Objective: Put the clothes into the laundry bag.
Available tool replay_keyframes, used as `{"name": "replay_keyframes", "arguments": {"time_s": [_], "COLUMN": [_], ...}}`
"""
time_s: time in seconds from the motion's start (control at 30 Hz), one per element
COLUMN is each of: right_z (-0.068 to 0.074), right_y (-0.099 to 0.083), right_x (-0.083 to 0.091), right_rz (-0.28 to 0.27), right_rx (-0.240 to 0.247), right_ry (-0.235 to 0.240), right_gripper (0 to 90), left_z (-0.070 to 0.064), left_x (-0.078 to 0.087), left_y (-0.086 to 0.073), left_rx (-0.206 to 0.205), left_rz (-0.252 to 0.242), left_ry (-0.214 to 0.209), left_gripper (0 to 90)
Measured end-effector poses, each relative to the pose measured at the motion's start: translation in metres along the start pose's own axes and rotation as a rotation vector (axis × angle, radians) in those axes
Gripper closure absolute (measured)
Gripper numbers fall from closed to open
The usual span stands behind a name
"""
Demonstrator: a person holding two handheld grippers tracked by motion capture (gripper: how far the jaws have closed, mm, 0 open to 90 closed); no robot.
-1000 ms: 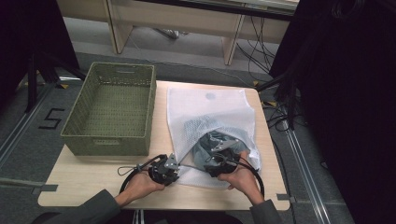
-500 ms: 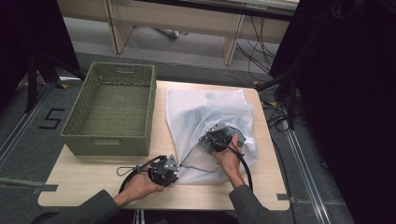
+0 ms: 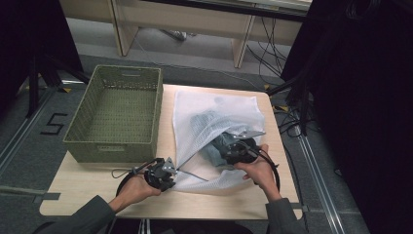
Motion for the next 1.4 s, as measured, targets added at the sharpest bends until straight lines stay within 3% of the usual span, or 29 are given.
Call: {"name": "replay_keyframes", "arguments": {"time_s": [0.03,0.07,0.13,0.23,0.27,0.3,0.33,0.4,0.43,0.47,0.5,0.53,0.6,0.63,0.7,0.77,0.8,0.87,0.93,0.97,1.03,1.07,1.1,1.13,1.23,1.27,1.3,1.37,1.4], "right_z": [-0.005,-0.005,-0.015,-0.021,-0.025,-0.026,-0.026,-0.026,-0.027,-0.028,-0.025,-0.027,-0.028,-0.029,-0.029,-0.029,-0.026,-0.024,-0.023,-0.02,-0.016,-0.01,-0.003,0.005,0.015,0.017,0.021,0.027,0.031], "right_y": [0.0,0.0,-0.003,-0.007,-0.01,-0.01,-0.01,-0.012,-0.012,-0.012,-0.013,-0.014,-0.015,-0.016,-0.018,-0.018,-0.019,-0.019,-0.019,-0.019,-0.018,-0.017,-0.016,-0.017,-0.016,-0.018,-0.02,-0.024,-0.027], "right_x": [0.015,0.015,0.029,0.032,0.033,0.031,0.031,0.031,0.03,0.028,0.031,0.03,0.03,0.03,0.029,0.028,0.028,0.026,0.024,0.024,0.02,0.016,0.016,0.013,0.01,0.004,0.003,-0.007,-0.011], "right_rz": [-0.033,-0.033,-0.065,-0.071,-0.058,-0.075,-0.075,-0.051,-0.073,-0.08,-0.038,-0.051,-0.037,-0.028,-0.024,-0.03,-0.007,-0.004,-0.008,0.008,-0.006,-0.019,0.002,0.031,0.053,0.049,0.087,0.092,0.126], "right_rx": [-0.03,-0.03,-0.05,-0.058,-0.061,-0.069,-0.069,-0.087,-0.077,-0.068,-0.122,-0.096,-0.094,-0.096,-0.096,-0.089,-0.111,-0.103,-0.073,-0.085,-0.037,-0.042,-0.06,-0.042,-0.038,-0.019,-0.006,0.004,0.026], "right_ry": [-0.02,-0.02,-0.045,-0.061,-0.064,-0.067,-0.067,-0.057,-0.07,-0.072,-0.055,-0.064,-0.055,-0.057,-0.058,-0.061,-0.048,-0.042,-0.045,-0.031,-0.021,-0.014,0.02,0.041,0.074,0.066,0.102,0.103,0.144], "right_gripper": [45.2,45.2,44.8,44.4,43.7,43.5,43.5,43.4,43.4,43.3,43.3,43.2,43.2,43.3,44.1,44.3,44.7,45.0,45.1,45.4,45.5,45.5,45.6,45.5,45.4,45.3,45.0,44.2,44.3], "left_z": [0.001,0.001,-0.005,-0.025,-0.031,-0.046,-0.046,-0.055,-0.063,-0.066,-0.07,-0.072,-0.078,-0.082,-0.083,-0.083,-0.083,-0.086,-0.087,-0.088,-0.09,-0.089,-0.09,-0.089,-0.091,-0.092,-0.093,-0.095,-0.097], "left_x": [0.005,0.005,0.012,0.011,0.007,-0.008,-0.008,-0.023,-0.033,-0.04,-0.047,-0.054,-0.066,-0.076,-0.079,-0.08,-0.079,-0.075,-0.07,-0.068,-0.063,-0.062,-0.062,-0.062,-0.062,-0.062,-0.062,-0.061,-0.061], "left_y": [0.007,0.007,0.02,0.04,0.045,0.053,0.053,0.06,0.067,0.071,0.076,0.081,0.091,0.095,0.095,0.095,0.094,0.092,0.087,0.084,0.078,0.076,0.074,0.073,0.068,0.067,0.066,0.065,0.064], "left_rx": [0.017,0.017,0.024,0.028,0.005,0.03,0.03,-0.037,-0.018,-0.059,-0.073,-0.086,-0.076,-0.101,-0.122,-0.13,-0.112,-0.022,-0.04,-0.066,-0.052,-0.062,-0.049,-0.057,-0.06,-0.064,-0.054,-0.065,-0.059], "left_rz": [-0.047,-0.047,-0.129,-0.225,-0.234,-0.236,-0.236,-0.191,-0.224,-0.202,-0.206,-0.201,-0.216,-0.193,-0.186,-0.188,-0.178,-0.221,-0.209,-0.205,-0.2,-0.199,-0.195,-0.199,-0.183,-0.18,-0.176,-0.175,-0.167], "left_ry": [0.04,0.04,0.051,-0.03,-0.055,-0.112,-0.112,-0.13,-0.134,-0.128,-0.124,-0.115,-0.117,-0.125,-0.114,-0.118,-0.136,-0.179,-0.188,-0.178,-0.195,-0.197,-0.199,-0.198,-0.201,-0.203,-0.205,-0.212,-0.223], "left_gripper": [75.8,71.4,61.7,53.5,46.7,44.0,42.4,40.6,39.0,37.6,37.0,37.5,41.2,58.9,74.6,82.9,84.7,86.4,86.8,86.8,86.6,86.5,86.4,86.1,85.8,85.8,85.8,85.7,85.7]}}
Point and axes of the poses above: each handheld gripper's, and its own axes: x roughly backward along the jaws, y roughly out of its top, z roughly to its left, the point moved 5 cm from there along -x, roughly forward along the jaws, and after that the axes turned 7 degrees about x, right-handed, at the moved point
